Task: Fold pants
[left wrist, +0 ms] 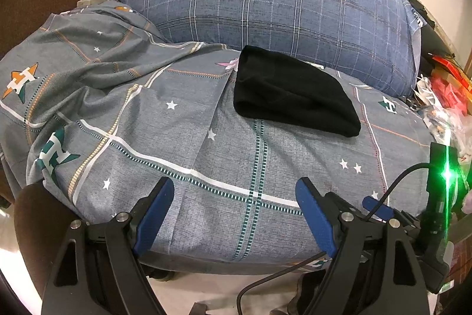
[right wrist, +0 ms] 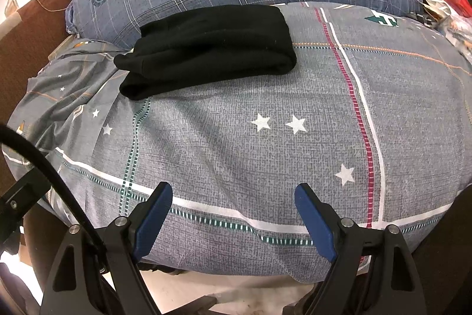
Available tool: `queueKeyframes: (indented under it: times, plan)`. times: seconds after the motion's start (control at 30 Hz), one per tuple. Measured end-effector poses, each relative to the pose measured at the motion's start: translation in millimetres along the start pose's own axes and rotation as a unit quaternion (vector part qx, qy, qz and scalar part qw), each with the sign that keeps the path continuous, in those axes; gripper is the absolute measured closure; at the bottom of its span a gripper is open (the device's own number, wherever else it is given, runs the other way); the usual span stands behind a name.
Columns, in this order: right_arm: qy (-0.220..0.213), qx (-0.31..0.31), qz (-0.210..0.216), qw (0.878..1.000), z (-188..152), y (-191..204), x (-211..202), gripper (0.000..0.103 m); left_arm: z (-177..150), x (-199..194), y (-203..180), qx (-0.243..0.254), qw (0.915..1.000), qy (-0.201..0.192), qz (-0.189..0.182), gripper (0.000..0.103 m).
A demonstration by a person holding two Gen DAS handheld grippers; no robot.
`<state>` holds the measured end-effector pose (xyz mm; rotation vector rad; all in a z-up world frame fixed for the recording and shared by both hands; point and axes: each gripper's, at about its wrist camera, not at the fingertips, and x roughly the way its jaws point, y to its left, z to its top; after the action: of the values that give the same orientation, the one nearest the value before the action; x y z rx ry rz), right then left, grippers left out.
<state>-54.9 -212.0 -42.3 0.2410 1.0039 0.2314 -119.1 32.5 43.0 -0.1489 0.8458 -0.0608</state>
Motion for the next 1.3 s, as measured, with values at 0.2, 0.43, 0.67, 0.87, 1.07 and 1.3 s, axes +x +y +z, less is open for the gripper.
queueKeyframes:
  times: [0.2,0.43,0.67,0.87,1.07,1.3]
  plan:
    - [0.002,0.001,-0.002,1.000,0,-2,0,0.014,-1,-2,-2,0.004,1.0000,-0.001,0.003,0.019]
    - [0.002,-0.003,-0.001,1.000,-1,0,1,0.014,0,-5,-2,0.007,0.9999,-0.011,0.006,0.019]
    - [0.006,0.000,-0.003,1.000,-3,-1,6,0.014,-2,2,0,0.003,1.0000,0.000,0.006,0.019]
    - [-0.005,0.000,-0.004,1.000,-3,-1,4,0.014,-4,6,0,0.003,0.9999,0.005,0.008,0.019]
    - [-0.011,0.003,-0.003,1.000,-3,-3,3,0.014,-4,8,-3,0.008,0.9999,0.007,0.010,0.019]
    - [-0.032,-0.001,-0.009,0.999,1,-5,-4,0.014,1,12,-4,0.013,0.9998,0.005,0.013,0.019]
